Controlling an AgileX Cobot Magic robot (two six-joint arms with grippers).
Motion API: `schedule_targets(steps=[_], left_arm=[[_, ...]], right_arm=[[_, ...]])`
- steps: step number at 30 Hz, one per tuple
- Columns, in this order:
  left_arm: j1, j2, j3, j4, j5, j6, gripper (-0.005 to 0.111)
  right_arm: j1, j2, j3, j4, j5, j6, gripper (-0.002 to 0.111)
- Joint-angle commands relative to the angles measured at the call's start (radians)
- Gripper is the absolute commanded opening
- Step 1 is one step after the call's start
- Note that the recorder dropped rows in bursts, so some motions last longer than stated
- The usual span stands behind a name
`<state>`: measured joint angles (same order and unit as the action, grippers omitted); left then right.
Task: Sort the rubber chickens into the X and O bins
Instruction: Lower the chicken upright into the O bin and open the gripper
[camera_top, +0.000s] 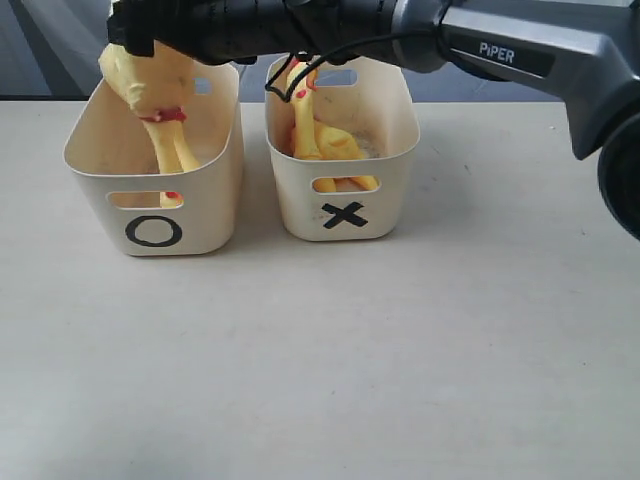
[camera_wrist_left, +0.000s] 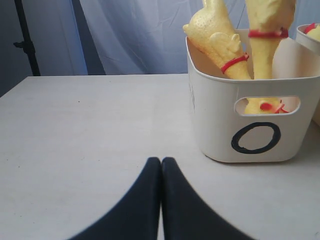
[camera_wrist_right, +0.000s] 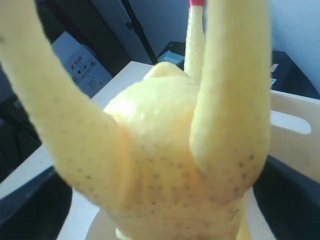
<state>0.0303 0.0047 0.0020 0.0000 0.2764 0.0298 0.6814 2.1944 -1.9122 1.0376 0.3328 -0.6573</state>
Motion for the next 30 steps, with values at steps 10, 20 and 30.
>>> schedule_targets(steps=[10,20,30], left_arm=[[-0.005,-0.005,-0.002,-0.007,-0.007,-0.003,0.000],[-0.005,-0.005,-0.002,-0.007,-0.007,-0.003,0.000],[-0.005,-0.005,-0.002,-0.007,-0.007,-0.003,0.000]], right_arm=[[-0.004,-0.067,-0.008,-0.175,0.122,0.005,0.102],[0.007,-0.151,-0.008,-0.586,0.708,0.017,0.102],[0.007,-0.186,0.041,-0.807,0.888,0.262,0.027]])
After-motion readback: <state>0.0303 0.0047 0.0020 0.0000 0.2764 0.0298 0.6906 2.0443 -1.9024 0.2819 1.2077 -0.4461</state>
